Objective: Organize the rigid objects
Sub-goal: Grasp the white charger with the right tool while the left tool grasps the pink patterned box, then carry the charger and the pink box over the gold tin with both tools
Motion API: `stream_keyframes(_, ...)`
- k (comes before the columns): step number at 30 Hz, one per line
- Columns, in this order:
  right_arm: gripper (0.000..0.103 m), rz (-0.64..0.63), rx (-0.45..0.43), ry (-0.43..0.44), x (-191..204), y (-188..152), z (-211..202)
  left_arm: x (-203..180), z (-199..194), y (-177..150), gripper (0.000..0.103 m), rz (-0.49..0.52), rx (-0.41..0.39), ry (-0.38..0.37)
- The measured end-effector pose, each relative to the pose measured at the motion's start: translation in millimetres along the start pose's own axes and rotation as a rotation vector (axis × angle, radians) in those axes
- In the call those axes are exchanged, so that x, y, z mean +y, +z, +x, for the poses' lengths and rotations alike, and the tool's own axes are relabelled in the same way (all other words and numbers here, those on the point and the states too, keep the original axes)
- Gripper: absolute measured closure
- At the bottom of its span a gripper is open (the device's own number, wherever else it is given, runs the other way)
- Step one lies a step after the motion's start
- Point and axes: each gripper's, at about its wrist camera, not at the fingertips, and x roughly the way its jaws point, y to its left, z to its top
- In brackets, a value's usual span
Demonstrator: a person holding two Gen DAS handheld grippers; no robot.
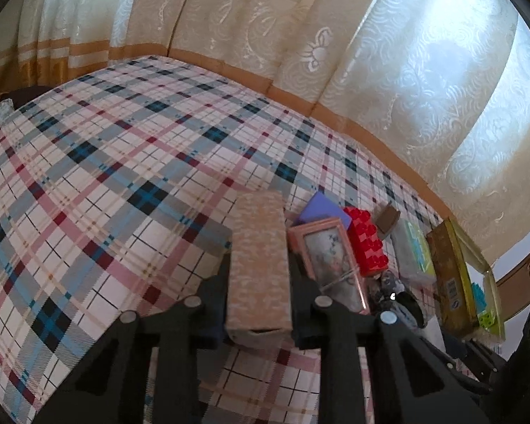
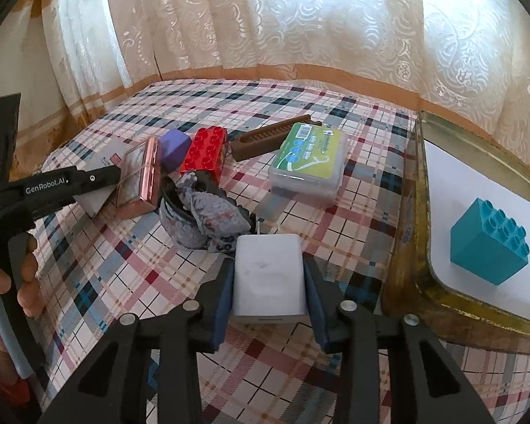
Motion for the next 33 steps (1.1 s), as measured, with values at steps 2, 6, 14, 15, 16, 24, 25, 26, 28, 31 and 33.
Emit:
stream_keyframes(2,0.062,0.010,-0.003,0.011,-3,0,-1,-4,-1,0,0.079,0.015,-0.003,-0.005)
stream_keyframes(6,0.062,0.031,-0.028,0.039,-9,-1,-5,-6,-5,0,0.079,0.017,-0.031,-0.016)
stream_keyframes(14,0.062,0.057,-0.147,0.079,-15,-2,-26,-26,-37,1,0.079,0.116,-0.247,-0.010)
stream_keyframes(15,0.062,0.051,-0.175,0.067,-14,-1,-30,-28,-39,1,0.079,0.125,-0.257,-0.019)
stream_keyframes(16,0.062,0.046,-0.198,0.059,-14,-1,-35,-31,-41,0,0.079,0.135,-0.274,-0.029)
stream_keyframes(24,0.062,0.059,-0.336,0.033,-28,4,-65,-58,-47,-9,0.079,0.200,-0.335,-0.076)
stream_keyframes(25,0.062,0.062,-0.343,0.028,-31,4,-67,-62,-46,-10,0.079,0.200,-0.331,-0.079)
stream_keyframes(26,0.062,0.067,-0.348,0.025,-33,4,-68,-65,-45,-12,0.079,0.202,-0.330,-0.079)
stream_keyframes(28,0.062,0.080,-0.362,0.011,-40,6,-71,-77,-45,-16,0.079,0.223,-0.334,-0.086)
stream_keyframes(31,0.062,0.085,-0.388,-0.035,-49,6,-77,-98,-43,-23,0.079,0.281,-0.346,-0.089)
stream_keyframes(33,0.062,0.099,-0.398,-0.042,-57,7,-80,-112,-42,-28,0.079,0.310,-0.347,-0.096)
